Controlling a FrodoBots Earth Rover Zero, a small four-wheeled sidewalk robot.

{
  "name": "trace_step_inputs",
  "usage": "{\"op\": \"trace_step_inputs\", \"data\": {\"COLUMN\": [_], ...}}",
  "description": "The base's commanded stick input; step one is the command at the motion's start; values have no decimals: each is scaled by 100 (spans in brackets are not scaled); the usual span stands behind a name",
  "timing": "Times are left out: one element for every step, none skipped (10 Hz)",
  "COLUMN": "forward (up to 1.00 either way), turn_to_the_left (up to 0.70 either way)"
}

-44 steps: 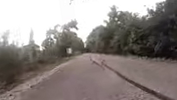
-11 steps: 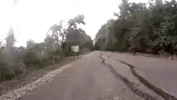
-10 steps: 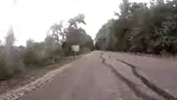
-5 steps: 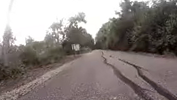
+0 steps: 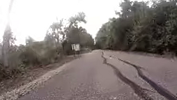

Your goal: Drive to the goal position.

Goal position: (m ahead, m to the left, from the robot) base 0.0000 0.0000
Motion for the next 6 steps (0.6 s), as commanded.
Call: {"op": "trace_step_inputs", "data": {"forward": [70,0,0,0,0,0], "turn_to_the_left": [0,0,0,0,0,0]}}
